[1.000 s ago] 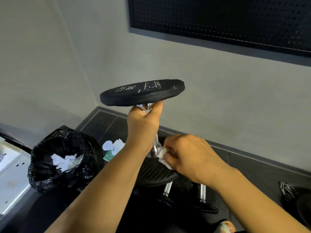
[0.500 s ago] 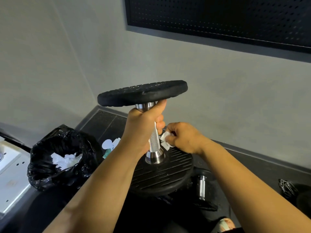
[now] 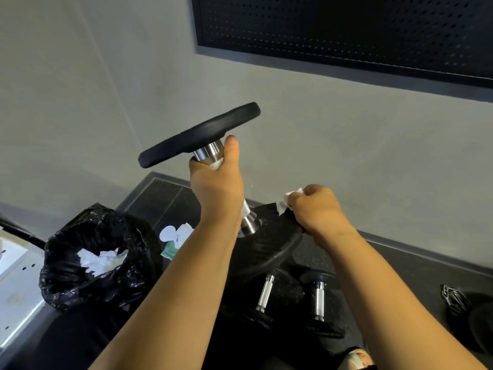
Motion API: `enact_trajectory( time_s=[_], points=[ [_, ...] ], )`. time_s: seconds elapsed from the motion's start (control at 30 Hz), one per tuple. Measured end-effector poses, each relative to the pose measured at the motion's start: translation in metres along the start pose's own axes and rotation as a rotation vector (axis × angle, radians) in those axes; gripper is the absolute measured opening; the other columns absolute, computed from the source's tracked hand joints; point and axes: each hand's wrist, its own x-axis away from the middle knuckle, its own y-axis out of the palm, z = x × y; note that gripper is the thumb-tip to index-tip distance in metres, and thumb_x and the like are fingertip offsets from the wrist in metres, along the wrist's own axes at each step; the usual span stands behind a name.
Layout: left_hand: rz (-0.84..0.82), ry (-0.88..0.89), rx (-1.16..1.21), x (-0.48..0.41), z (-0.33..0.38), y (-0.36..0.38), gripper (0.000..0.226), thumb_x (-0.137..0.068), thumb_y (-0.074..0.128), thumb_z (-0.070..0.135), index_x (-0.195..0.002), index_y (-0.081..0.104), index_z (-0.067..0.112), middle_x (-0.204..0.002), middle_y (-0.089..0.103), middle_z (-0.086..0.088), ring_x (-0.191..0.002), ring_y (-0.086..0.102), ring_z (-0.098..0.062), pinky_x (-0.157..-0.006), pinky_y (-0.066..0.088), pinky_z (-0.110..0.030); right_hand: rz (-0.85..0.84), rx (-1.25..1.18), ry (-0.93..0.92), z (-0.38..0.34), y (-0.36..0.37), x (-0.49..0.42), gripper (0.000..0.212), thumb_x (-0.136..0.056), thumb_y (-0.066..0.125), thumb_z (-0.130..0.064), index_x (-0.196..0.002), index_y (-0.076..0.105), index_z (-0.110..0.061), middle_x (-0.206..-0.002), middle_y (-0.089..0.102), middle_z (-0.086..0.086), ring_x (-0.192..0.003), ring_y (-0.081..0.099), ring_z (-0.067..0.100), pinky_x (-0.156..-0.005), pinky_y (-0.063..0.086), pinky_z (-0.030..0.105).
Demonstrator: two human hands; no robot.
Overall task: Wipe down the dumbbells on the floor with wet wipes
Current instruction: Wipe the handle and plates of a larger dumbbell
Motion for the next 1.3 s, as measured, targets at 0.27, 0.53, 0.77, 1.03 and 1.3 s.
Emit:
enact_trajectory(
  time_s=[0.27, 0.53, 0.77, 1.03, 1.3],
  points=[
    [-0.032, -0.010, 0.040, 0.001, 0.009, -0.004, 0.037, -0.081, 0.074, 0.030, -0.059, 0.045, 0.024, -0.047, 0.047, 0.012, -0.046, 0.046, -0.009, -0.057, 0.042, -0.028, -0.071, 0.110, -0.239, 0.015, -0.018, 0.028, 0.021, -0.092, 0.049, -0.024, -0.078, 0.051, -0.010, -0.068, 0.058, 0.010, -0.071, 0.061, 0.037, -0.064, 0.050, 0.041],
    [-0.045, -0.039, 0.165, 0.020, 0.016, -0.013, 0.040, -0.083, 0.072, 0.020, -0.055, 0.044, 0.020, -0.039, 0.039, 0.010, -0.034, 0.036, -0.008, -0.039, 0.034, -0.017, -0.249, 0.531, -0.809, -0.014, -0.045, 0.068, 0.008, -0.091, 0.055, -0.034, -0.084, 0.052, -0.032, -0.086, 0.045, -0.013, -0.078, 0.046, 0.010, -0.068, 0.040, 0.031],
    [-0.170, -0.022, 0.188, 0.029, 0.017, -0.013, 0.054, -0.083, 0.069, 0.008, -0.050, 0.030, 0.023, -0.050, 0.023, 0.001, -0.044, 0.019, -0.014, -0.046, 0.017, -0.026, -0.270, 0.794, -0.762, -0.024, -0.028, 0.050, 0.014, -0.090, 0.053, -0.039, -0.087, 0.052, -0.026, -0.076, 0.054, -0.008, -0.084, 0.055, 0.021, -0.066, 0.034, 0.029],
    [-0.313, -0.103, 0.206, 0.036, 0.019, -0.015, 0.051, -0.085, 0.067, 0.011, -0.055, 0.028, 0.025, -0.056, 0.014, -0.002, -0.061, 0.008, -0.024, -0.051, 0.011, -0.033, -0.387, 0.768, -0.536, -0.022, -0.005, 0.001, 0.010, -0.090, 0.054, -0.030, -0.084, 0.047, -0.028, -0.089, 0.056, -0.002, -0.087, 0.053, 0.023, -0.073, 0.041, 0.033],
    [-0.376, -0.142, 0.221, 0.020, 0.019, -0.023, 0.046, -0.086, 0.066, 0.015, -0.057, 0.031, 0.022, -0.051, 0.022, 0.003, -0.042, 0.024, -0.011, -0.042, 0.023, -0.022, -0.510, 0.070, -0.064, -0.006, 0.002, -0.010, 0.013, -0.090, 0.058, -0.020, -0.081, 0.058, -0.011, -0.078, 0.060, 0.014, -0.072, 0.056, 0.027, -0.068, 0.046, 0.043]
  ],
)
